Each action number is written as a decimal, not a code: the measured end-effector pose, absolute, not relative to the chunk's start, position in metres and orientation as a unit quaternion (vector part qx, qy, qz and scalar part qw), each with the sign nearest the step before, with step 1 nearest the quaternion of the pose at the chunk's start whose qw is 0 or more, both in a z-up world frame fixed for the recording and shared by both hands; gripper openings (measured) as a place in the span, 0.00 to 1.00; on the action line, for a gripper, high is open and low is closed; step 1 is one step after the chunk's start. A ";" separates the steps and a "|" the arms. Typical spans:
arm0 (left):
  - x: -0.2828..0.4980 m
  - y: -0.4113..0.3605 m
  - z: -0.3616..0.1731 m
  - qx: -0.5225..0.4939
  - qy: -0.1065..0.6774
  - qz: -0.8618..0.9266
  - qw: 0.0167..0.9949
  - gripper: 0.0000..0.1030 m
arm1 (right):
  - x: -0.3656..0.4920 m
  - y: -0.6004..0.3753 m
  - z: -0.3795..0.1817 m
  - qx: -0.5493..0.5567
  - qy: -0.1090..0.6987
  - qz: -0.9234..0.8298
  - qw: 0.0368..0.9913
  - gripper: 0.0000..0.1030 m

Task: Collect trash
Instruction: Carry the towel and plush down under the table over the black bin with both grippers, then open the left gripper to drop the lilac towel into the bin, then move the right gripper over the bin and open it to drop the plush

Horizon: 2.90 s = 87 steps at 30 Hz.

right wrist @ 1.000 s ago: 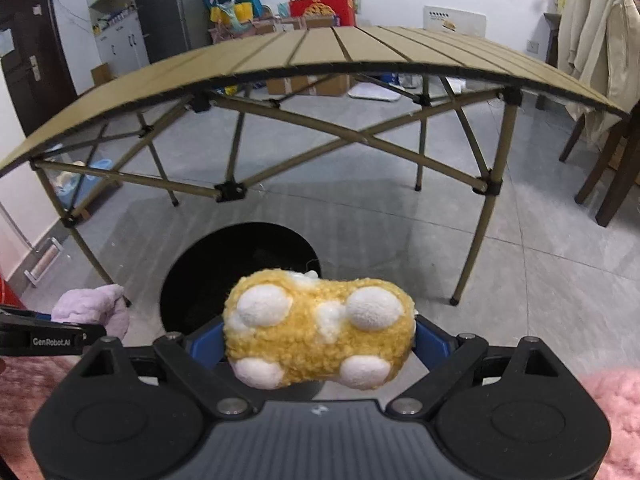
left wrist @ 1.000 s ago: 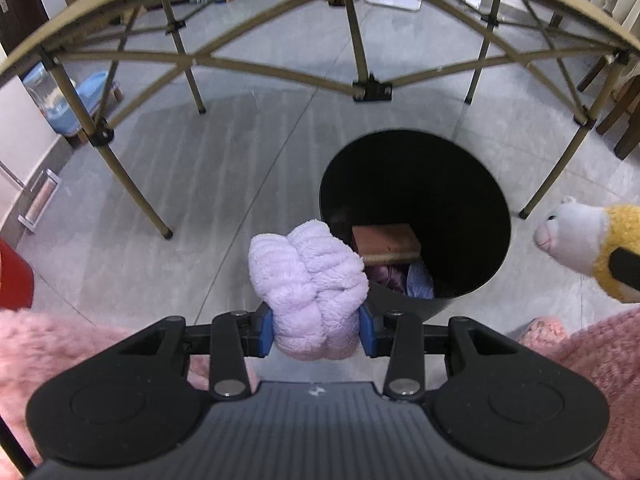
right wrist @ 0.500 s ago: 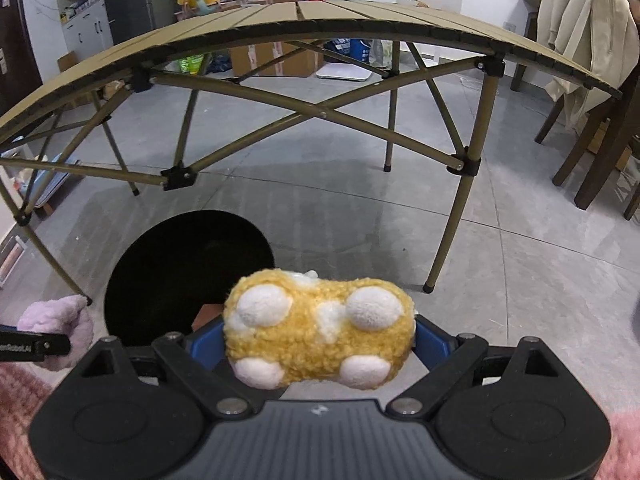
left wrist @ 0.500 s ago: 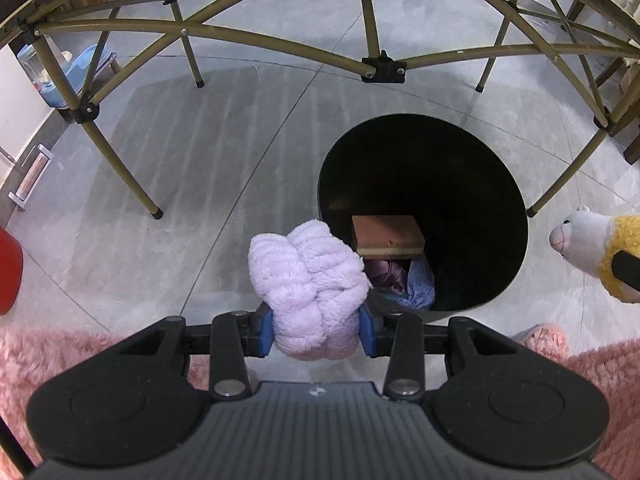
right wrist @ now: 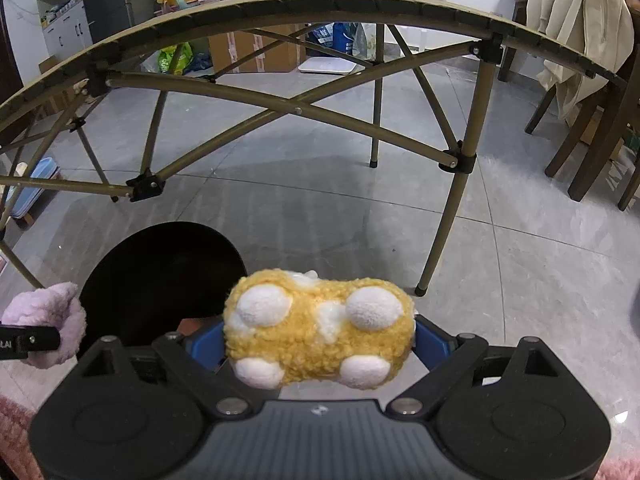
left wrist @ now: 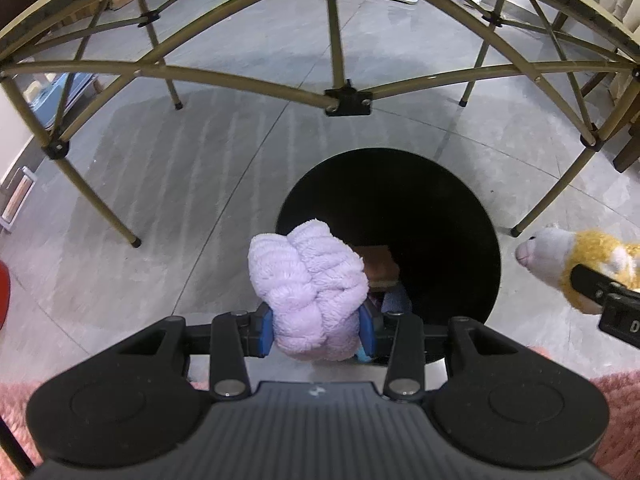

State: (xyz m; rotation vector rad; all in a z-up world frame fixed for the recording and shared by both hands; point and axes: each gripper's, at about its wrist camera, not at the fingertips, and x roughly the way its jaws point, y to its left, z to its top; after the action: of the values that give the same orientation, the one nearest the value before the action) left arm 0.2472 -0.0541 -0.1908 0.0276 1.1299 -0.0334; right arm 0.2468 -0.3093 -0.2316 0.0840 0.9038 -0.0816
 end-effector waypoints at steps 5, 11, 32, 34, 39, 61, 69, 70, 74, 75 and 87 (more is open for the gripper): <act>0.258 -0.069 -0.192 0.016 0.535 -0.028 0.844 0.39 | 0.256 -0.309 -0.233 0.040 0.430 -0.039 0.901 0.91; 0.270 -0.085 -0.195 0.015 0.537 -0.039 0.843 0.39 | 0.268 -0.310 -0.234 0.035 0.424 -0.044 0.904 0.91; 0.294 -0.121 -0.224 -0.006 0.580 -0.059 0.812 0.39 | 0.278 -0.317 -0.242 0.034 0.417 -0.067 0.906 0.91; 0.295 -0.122 -0.225 -0.005 0.581 -0.057 0.812 0.39 | 0.278 -0.317 -0.242 0.035 0.418 -0.068 0.905 0.91; 0.295 -0.122 -0.226 0.000 0.579 -0.052 0.813 0.39 | 0.278 -0.317 -0.242 0.034 0.418 -0.069 0.905 0.91; 0.301 -0.109 -0.231 -0.010 0.586 -0.008 0.810 1.00 | 0.275 -0.318 -0.243 0.033 0.417 -0.069 0.906 0.91; 0.301 -0.104 -0.232 -0.004 0.588 -0.011 0.809 1.00 | 0.275 -0.318 -0.244 0.029 0.423 -0.073 0.903 0.91; 0.301 -0.102 -0.231 -0.003 0.586 -0.011 0.810 1.00 | 0.275 -0.318 -0.244 0.031 0.425 -0.073 0.902 0.91; 0.299 -0.095 -0.225 -0.002 0.580 -0.015 0.815 1.00 | 0.272 -0.316 -0.240 0.033 0.425 -0.069 0.902 0.91; 0.298 -0.092 -0.224 -0.002 0.578 -0.016 0.816 1.00 | 0.271 -0.315 -0.240 0.032 0.424 -0.068 0.902 0.91; 0.290 -0.060 -0.211 0.019 0.554 -0.002 0.832 1.00 | 0.268 -0.290 -0.225 0.021 0.415 -0.035 0.909 0.91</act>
State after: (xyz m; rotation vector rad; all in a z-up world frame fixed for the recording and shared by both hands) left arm 0.2903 -0.0603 -0.2114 0.0404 1.1750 -0.0052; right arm 0.2679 -0.2897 -0.2250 0.0424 0.8560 -0.0726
